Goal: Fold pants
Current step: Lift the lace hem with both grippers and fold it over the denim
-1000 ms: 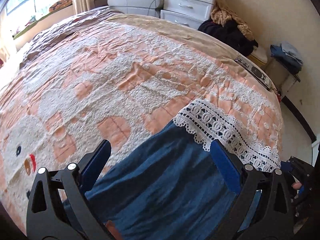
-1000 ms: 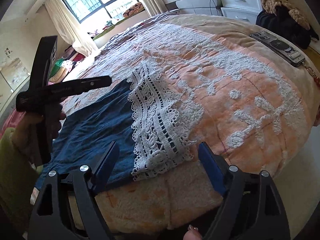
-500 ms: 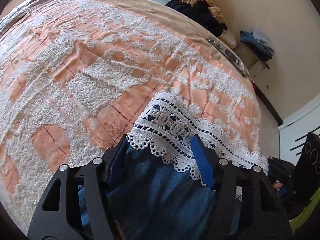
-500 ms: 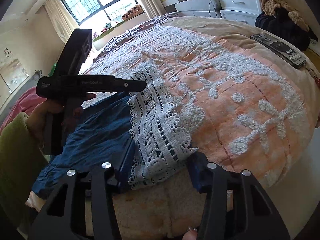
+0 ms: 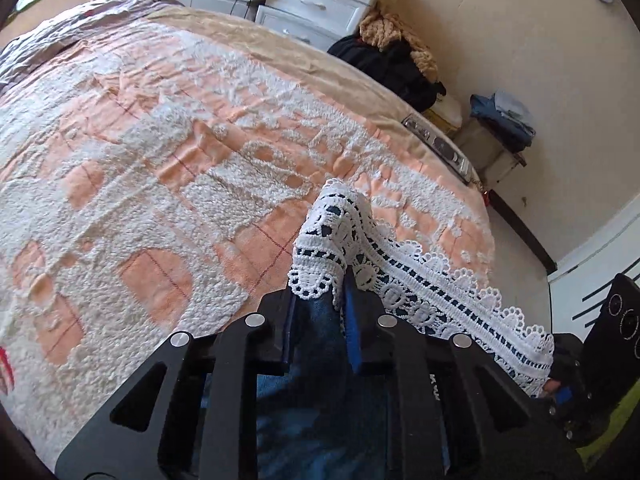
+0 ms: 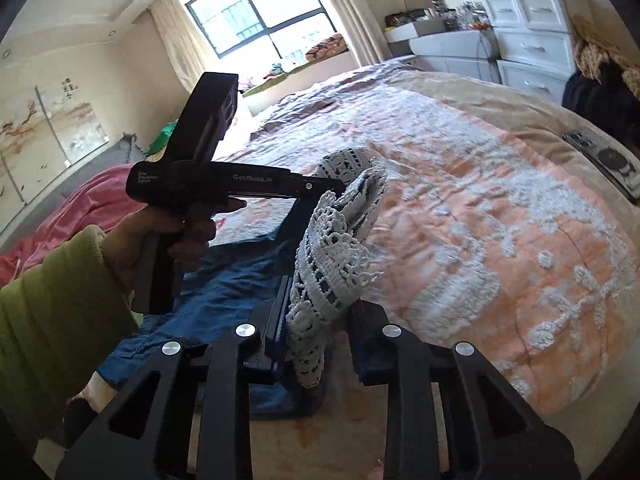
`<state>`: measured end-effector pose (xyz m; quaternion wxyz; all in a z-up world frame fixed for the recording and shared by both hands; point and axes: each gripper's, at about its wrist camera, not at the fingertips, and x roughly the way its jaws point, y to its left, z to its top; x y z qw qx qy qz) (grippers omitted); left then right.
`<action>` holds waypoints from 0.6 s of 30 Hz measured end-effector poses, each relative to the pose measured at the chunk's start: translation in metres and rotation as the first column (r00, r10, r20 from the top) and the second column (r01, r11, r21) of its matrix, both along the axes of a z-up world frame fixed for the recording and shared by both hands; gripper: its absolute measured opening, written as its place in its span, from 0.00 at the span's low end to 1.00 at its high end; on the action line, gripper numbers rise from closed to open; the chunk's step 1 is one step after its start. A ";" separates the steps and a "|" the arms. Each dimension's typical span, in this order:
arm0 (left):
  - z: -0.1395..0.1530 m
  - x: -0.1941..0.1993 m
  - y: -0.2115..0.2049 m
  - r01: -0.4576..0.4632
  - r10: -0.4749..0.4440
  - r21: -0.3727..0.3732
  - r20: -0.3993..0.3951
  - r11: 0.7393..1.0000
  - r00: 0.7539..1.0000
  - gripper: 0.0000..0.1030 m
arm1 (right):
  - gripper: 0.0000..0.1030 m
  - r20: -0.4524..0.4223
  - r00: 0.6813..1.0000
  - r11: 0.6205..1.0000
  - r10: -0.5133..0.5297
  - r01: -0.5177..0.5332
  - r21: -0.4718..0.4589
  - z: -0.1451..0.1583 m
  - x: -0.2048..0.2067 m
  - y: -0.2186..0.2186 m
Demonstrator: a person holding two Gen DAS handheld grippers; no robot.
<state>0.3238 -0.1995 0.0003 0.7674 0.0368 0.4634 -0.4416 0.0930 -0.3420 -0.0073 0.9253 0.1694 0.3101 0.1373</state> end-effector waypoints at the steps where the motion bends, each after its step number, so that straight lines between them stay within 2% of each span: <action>1: 0.009 -0.001 0.013 -0.015 0.016 -0.021 0.006 1.000 1.000 0.12 | 0.23 0.023 0.999 0.999 0.032 -0.032 -0.007 0.007 -0.001 0.011; 6: 0.033 -0.020 0.085 -0.091 0.094 -0.092 0.025 0.992 0.995 0.12 | 0.23 0.084 0.972 0.974 0.218 -0.212 -0.082 0.025 -0.002 0.072; 8: 0.027 -0.025 0.108 -0.131 0.132 -0.083 0.011 0.988 0.991 0.14 | 0.23 0.080 0.957 0.955 0.280 -0.269 -0.124 0.022 -0.001 0.098; 11: 0.008 -0.028 0.138 -0.213 0.211 -0.045 -0.040 0.976 0.977 0.18 | 0.23 0.010 0.935 0.924 0.354 -0.349 -0.157 0.004 0.005 0.132; 14: -0.004 -0.031 0.166 -0.304 0.294 -0.072 -0.115 0.950 0.949 0.31 | 0.23 -0.043 0.919 0.894 0.392 -0.392 -0.219 -0.013 0.005 0.159; 16: -0.003 -0.035 0.191 -0.371 0.347 -0.142 -0.170 0.918 0.922 0.50 | 0.23 -0.048 0.911 0.874 0.410 -0.408 -0.265 -0.017 0.000 0.172; 18: -0.001 -0.040 0.212 -0.418 0.373 -0.201 -0.227 0.886 0.900 0.57 | 0.23 -0.044 0.904 0.856 0.425 -0.418 -0.305 -0.021 -0.006 0.180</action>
